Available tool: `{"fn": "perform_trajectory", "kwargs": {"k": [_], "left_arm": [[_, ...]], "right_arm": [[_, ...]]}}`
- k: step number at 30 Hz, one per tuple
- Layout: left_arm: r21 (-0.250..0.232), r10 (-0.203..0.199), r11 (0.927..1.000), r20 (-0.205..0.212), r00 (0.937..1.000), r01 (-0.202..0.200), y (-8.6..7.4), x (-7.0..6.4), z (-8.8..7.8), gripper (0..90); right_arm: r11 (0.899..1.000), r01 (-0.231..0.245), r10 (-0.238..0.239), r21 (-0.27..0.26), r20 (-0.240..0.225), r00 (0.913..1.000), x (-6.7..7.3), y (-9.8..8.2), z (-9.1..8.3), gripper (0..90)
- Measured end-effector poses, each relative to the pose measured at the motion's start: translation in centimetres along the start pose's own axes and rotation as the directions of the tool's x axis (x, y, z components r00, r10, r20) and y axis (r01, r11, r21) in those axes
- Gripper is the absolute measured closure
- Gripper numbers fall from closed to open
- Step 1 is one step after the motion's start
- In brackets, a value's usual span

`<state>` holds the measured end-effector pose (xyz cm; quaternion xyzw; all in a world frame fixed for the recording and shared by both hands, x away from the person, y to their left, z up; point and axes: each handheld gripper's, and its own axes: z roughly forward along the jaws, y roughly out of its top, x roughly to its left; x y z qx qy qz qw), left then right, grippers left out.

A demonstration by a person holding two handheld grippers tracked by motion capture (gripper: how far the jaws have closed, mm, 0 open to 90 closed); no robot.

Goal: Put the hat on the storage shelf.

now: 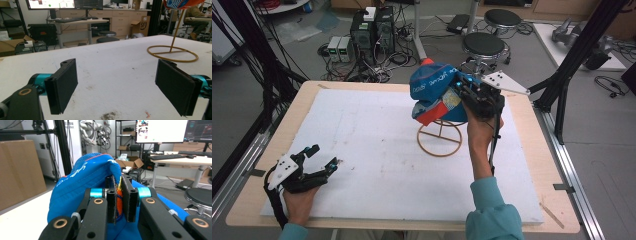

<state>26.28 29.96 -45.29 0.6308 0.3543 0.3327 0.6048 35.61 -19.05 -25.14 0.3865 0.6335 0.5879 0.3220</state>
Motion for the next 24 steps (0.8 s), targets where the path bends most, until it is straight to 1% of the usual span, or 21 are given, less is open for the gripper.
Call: {"fn": "perform_trajectory", "kwargs": {"k": [3, 10, 14, 21, 24], "left_arm": [[0.0, 0.0, 1.0, 0.0, 1.0, 0.0, 0.0, 0.0, 0.0, 18.3], [0.0, 0.001, 1.0, 0.0, 1.0, -0.001, 0.0, 0.0, 0.0, 18.3], [-0.001, 0.001, 1.0, 0.002, 1.0, -0.001, 0.0, 0.0, -0.1, 18.3], [-0.002, 0.001, 1.0, 0.001, 1.0, -0.001, 0.0, 0.0, 0.0, 18.3], [0.0, 0.003, 1.0, 0.001, 1.0, -0.003, 0.0, 0.0, -0.1, 18.3]], "right_arm": [[1.0, -0.015, 0.015, 0.014, 0.013, 0.9998, -0.7, -0.2, 0.1, 83.8], [0.999, -0.004, 0.003, 0.037, 0.022, 0.9998, -1.4, -0.6, 0.4, 83.5], [0.999, -0.006, 0.005, 0.046, 0.018, 0.9998, -1.9, -0.8, 0.3, 83.5], [0.998, 0.01, -0.01, 0.064, -0.004, 0.9999, -2.3, -1.1, -0.1, 83.0], [0.998, 0.01, -0.009, 0.068, -0.014, 0.9999, -2.6, -1.2, -0.3, 82.8]]}}
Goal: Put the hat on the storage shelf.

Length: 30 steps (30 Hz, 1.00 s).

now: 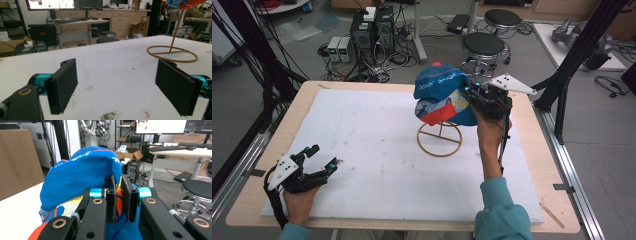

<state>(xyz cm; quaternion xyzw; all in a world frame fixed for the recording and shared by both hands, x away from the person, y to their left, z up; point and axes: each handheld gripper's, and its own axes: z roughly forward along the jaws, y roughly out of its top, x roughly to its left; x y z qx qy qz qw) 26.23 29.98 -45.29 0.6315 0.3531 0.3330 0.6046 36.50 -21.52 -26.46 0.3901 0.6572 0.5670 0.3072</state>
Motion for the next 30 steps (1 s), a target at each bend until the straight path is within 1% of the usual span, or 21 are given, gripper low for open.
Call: {"fn": "perform_trajectory", "kwargs": {"k": [5, 8, 12, 13, 15, 16, 21, 23, 26, 27, 30], "left_arm": [[0.004, 0.004, 1.0, 0.0, 1.0, -0.004, 0.0, 0.0, 0.0, 18.3], [0.004, 0.005, 1.0, 0.0, 1.0, -0.005, 0.0, 0.0, 0.0, 18.3], [0.004, 0.007, 1.0, -0.002, 1.0, -0.007, 0.0, 0.0, 0.0, 18.3], [0.005, 0.005, 1.0, -0.001, 1.0, -0.005, 0.0, 0.0, 0.0, 18.3], [0.004, 0.006, 1.0, -0.002, 1.0, -0.006, 0.0, 0.0, 0.0, 18.3], [0.004, 0.006, 1.0, -0.002, 1.0, -0.006, 0.0, 0.0, 0.0, 18.3], [0.005, 0.007, 1.0, -0.001, 1.0, -0.007, 0.0, 0.0, 0.0, 18.3], [0.005, 0.006, 1.0, -0.002, 1.0, -0.006, 0.0, 0.0, 0.0, 18.3], [0.005, 0.007, 1.0, -0.002, 1.0, -0.007, 0.0, 0.0, 0.0, 18.3], [0.003, 0.006, 1.0, -0.001, 1.0, -0.006, 0.0, -0.1, 0.0, 18.3], [0.003, 0.006, 1.0, -0.001, 1.0, -0.006, 0.0, -0.1, 0.0, 18.3]], "right_arm": [[1.0, 0.028, -0.028, 0.012, -0.007, 0.9996, -0.5, -0.3, -0.5, 80.8], [0.999, 0.035, -0.035, 0.012, -0.004, 0.9994, -0.8, -0.5, -0.7, 79.2], [0.999, 0.03, -0.03, 0.018, -0.007, 0.9995, -1.1, -0.7, -0.9, 75.7], [0.999, 0.036, -0.036, 0.017, -0.013, 0.9993, -1.2, -0.8, -1.0, 72.3], [0.999, 0.037, -0.037, 0.019, -0.019, 0.9991, -1.2, -0.9, -1.1, 69.7], [0.999, 0.042, -0.042, 0.019, -0.021, 0.9989, -1.2, -0.9, -1.1, 66.9], [0.998, 0.059, -0.059, 0.02, -0.012, 0.9982, -1.2, -1.2, -1.4, 58.5], [0.998, 0.066, -0.066, 0.024, -0.014, 0.9977, -1.4, -1.3, -1.5, 52.5], [0.997, 0.071, -0.07, 0.03, -0.007, 0.9975, -1.5, -1.4, -1.6, 50.7], [0.997, 0.074, -0.074, 0.034, -0.004, 0.9973, -1.7, -1.6, -1.6, 46.0], [0.997, 0.066, -0.066, 0.043, -0.003, 0.9978, -1.9, -1.8, -1.7, 44.3]]}}
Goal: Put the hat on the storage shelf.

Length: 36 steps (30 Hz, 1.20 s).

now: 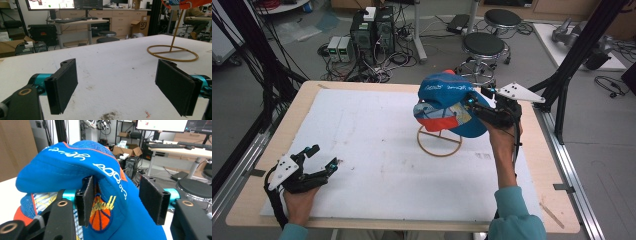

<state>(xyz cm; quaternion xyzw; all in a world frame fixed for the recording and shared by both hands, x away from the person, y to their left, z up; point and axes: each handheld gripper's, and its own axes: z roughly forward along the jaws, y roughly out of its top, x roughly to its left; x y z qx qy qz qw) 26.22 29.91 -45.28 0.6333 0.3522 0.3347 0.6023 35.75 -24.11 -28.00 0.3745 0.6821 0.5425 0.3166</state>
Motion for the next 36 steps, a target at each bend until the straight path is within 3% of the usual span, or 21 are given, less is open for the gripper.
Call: {"fn": "perform_trajectory", "kwargs": {"k": [9, 21, 36], "left_arm": [[0.001, 0.0, 1.0, -0.001, 1.0, 0.0, 0.0, 0.0, 0.0, 18.3], [0.0, -0.001, 1.0, -0.001, 1.0, 0.001, 0.0, 0.0, 0.0, 18.3], [0.004, -0.004, 1.0, 0.0, 1.0, 0.004, 0.0, 0.1, 0.0, 18.2]], "right_arm": [[1.0, 0.012, -0.012, 0.012, 0.016, 0.9998, -0.3, -1.1, -0.7, 35.5], [0.998, 0.041, -0.04, 0.044, -0.006, 0.9992, 0.1, -2.8, -1.7, 29.1], [0.997, 0.071, -0.072, -0.011, -0.019, 0.9973, 1.4, -4.2, -4.1, 19.3]]}}
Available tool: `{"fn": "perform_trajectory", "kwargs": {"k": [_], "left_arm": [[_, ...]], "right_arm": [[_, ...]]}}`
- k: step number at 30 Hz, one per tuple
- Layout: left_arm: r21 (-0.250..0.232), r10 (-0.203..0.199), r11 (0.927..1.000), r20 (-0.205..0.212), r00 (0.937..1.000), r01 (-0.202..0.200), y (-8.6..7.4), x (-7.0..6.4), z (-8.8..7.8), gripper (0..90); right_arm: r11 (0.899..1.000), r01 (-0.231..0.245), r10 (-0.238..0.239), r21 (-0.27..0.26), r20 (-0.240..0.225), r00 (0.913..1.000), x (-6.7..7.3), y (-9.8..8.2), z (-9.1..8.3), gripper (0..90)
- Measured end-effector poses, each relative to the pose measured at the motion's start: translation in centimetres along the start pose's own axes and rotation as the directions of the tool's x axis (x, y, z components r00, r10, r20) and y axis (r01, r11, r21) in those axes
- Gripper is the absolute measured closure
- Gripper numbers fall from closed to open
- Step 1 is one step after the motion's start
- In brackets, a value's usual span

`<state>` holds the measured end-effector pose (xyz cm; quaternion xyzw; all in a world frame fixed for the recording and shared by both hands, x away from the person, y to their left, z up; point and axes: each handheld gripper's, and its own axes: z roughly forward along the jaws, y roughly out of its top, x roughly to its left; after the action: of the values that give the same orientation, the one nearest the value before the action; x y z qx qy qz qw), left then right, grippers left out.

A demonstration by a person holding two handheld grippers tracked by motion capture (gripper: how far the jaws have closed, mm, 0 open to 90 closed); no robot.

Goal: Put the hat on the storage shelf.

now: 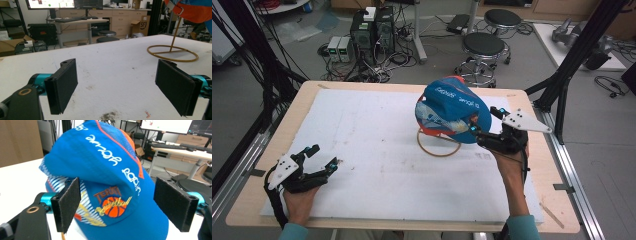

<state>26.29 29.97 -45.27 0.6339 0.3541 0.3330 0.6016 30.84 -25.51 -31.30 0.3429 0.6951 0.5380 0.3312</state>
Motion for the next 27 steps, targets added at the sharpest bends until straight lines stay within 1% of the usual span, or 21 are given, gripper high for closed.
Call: {"fn": "perform_trajectory", "kwargs": {"k": [2, 8, 11, 12, 13, 14, 15, 19, 22, 23, 25, 26, 27], "left_arm": [[0.002, 0.003, 1.0, 0.0, 1.0, -0.003, 0.0, 0.0, 0.0, 18.3], [0.001, 0.002, 1.0, -0.001, 1.0, -0.002, 0.0, 0.0, 0.0, 18.2], [-0.001, 0.001, 1.0, 0.002, 1.0, -0.001, 0.0, 0.0, 0.0, 18.2], [0.0, 0.002, 1.0, 0.002, 1.0, -0.002, 0.0, 0.0, 0.0, 18.3], [0.0, 0.003, 1.0, 0.002, 1.0, -0.003, 0.0, 0.0, 0.0, 18.2], [-0.002, 0.002, 1.0, 0.003, 1.0, -0.002, 0.0, -0.1, 0.0, 18.2], [-0.003, 0.005, 1.0, 0.004, 1.0, -0.005, 0.0, -0.1, 0.0, 18.2], [-0.012, 0.008, 0.9999, 0.004, 1.0, -0.008, 0.0, -0.1, -0.1, 18.2], [-0.02, 0.014, 0.9997, 0.005, 0.9999, -0.013, -0.1, -0.2, -0.2, 18.2], [-0.024, 0.014, 0.9996, 0.005, 0.9999, -0.014, -0.1, -0.2, -0.2, 18.2], [-0.022, 0.013, 0.9997, 0.005, 0.9999, -0.013, -0.1, -0.2, -0.2, 18.2], [-0.018, 0.014, 0.9997, 0.006, 0.9999, -0.014, -0.1, -0.1, -0.2, 18.2], [-0.017, 0.015, 0.9997, 0.006, 0.9999, -0.015, -0.1, -0.1, -0.2, 18.2]], "right_arm": [[1.0, 0.0, 0.0, -0.005, 0.001, 1.0, 0.2, -0.2, -0.2, 18.2], [1.0, -0.005, 0.005, -0.026, 0.0, 1.0, 1.2, -1.8, -1.6, 12.5], [0.999, -0.006, 0.006, -0.054, 0.0, 1.0, 1.7, -2.7, -2.3, 11.8], [0.999, -0.011, 0.011, -0.045, 0.003, 0.9999, 1.9, -2.9, -2.5, 11.4], [0.999, -0.016, 0.016, -0.048, 0.002, 0.9999, 2.0, -3.2, -2.7, 11.5], [0.997, -0.024, 0.024, -0.067, -0.005, 0.9997, 2.2, -3.7, -2.9, 11.5], [0.997, -0.023, 0.023, -0.068, -0.002, 0.9997, 2.4, -4.0, -3.1, 11.5], [0.997, -0.05, 0.05, -0.065, -0.003, 0.9987, 2.9, -5.7, -3.5, 11.5], [0.997, -0.043, 0.043, -0.064, 0.007, 0.999, 3.3, -7.1, -3.7, 11.5], [0.997, -0.049, 0.05, -0.06, 0.013, 0.9987, 3.5, -7.7, -3.8, 11.5], [0.996, -0.054, 0.056, -0.071, 0.028, 0.998, 3.6, -8.9, -4.0, 11.5], [0.995, -0.072, 0.075, -0.076, 0.036, 0.9966, 3.7, -9.6, -4.1, 11.5], [0.993, -0.079, 0.084, -0.09, 0.055, 0.9949, 3.9, -10.5, -4.3, 11.4]]}}
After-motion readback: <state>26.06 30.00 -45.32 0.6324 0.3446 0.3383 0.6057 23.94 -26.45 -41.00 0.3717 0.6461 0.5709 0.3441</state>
